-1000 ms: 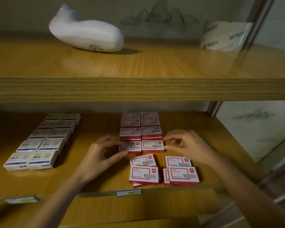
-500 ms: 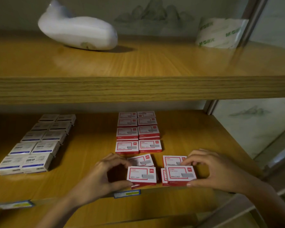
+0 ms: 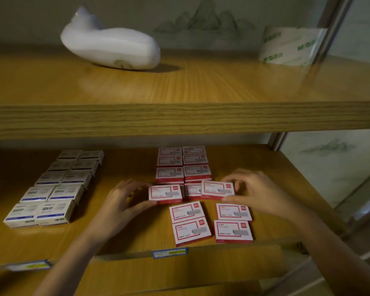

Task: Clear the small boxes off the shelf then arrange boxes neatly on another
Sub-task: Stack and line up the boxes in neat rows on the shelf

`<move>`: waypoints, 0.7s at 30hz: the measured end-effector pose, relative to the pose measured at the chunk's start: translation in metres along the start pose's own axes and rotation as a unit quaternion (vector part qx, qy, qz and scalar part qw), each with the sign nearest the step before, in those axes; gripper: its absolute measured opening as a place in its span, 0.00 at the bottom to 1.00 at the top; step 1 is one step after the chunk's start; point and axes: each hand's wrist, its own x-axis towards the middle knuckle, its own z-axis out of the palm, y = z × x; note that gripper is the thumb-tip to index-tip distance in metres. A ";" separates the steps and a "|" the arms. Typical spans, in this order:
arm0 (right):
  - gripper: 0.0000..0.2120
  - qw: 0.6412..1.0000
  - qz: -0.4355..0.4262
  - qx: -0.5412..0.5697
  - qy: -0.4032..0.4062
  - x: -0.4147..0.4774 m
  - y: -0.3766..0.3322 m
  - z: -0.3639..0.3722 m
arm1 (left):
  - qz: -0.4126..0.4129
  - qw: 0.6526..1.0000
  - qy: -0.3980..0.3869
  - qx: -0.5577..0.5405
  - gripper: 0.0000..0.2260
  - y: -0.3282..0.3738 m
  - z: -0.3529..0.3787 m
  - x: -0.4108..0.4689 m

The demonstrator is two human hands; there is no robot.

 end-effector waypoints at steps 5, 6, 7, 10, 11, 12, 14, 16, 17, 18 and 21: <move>0.21 1.000 -0.002 0.000 0.004 0.022 0.004 0.015 | -0.030 0.999 -0.023 0.010 0.20 -0.007 0.009 0.010; 0.21 1.000 0.002 -0.001 0.005 0.024 0.004 0.018 | -0.031 0.999 -0.023 0.008 0.20 -0.007 0.010 0.011; 0.21 1.000 0.005 0.000 0.008 0.026 0.005 0.021 | -0.031 0.999 -0.024 0.005 0.19 -0.007 0.011 0.011; 0.22 1.000 0.020 0.017 0.015 0.031 0.003 0.028 | -0.030 0.999 -0.023 -0.011 0.18 -0.006 0.014 0.013; 0.22 0.999 0.026 0.024 0.020 0.032 0.003 0.030 | -0.034 0.999 -0.020 -0.017 0.18 -0.006 0.016 0.013; 0.22 0.999 0.031 0.029 0.026 0.033 0.002 0.031 | -0.039 0.999 -0.017 -0.023 0.18 -0.005 0.017 0.013; 0.22 0.998 0.037 0.035 0.038 0.034 0.001 0.032 | -0.051 0.998 -0.008 -0.029 0.19 -0.005 0.019 0.015; 0.21 0.998 0.035 0.037 0.044 0.035 0.000 0.034 | -0.055 0.998 -0.003 -0.037 0.19 -0.005 0.020 0.015; 0.21 0.998 0.033 0.037 0.045 0.035 -0.001 0.035 | -0.055 0.998 -0.003 -0.040 0.18 -0.005 0.021 0.016; 0.21 0.998 0.032 0.037 0.047 0.036 -0.001 0.036 | -0.055 0.997 -0.002 -0.044 0.18 -0.005 0.021 0.016; 0.21 0.998 0.028 0.034 0.048 0.035 -0.003 0.036 | -0.061 0.997 0.007 -0.052 0.18 -0.003 0.023 0.016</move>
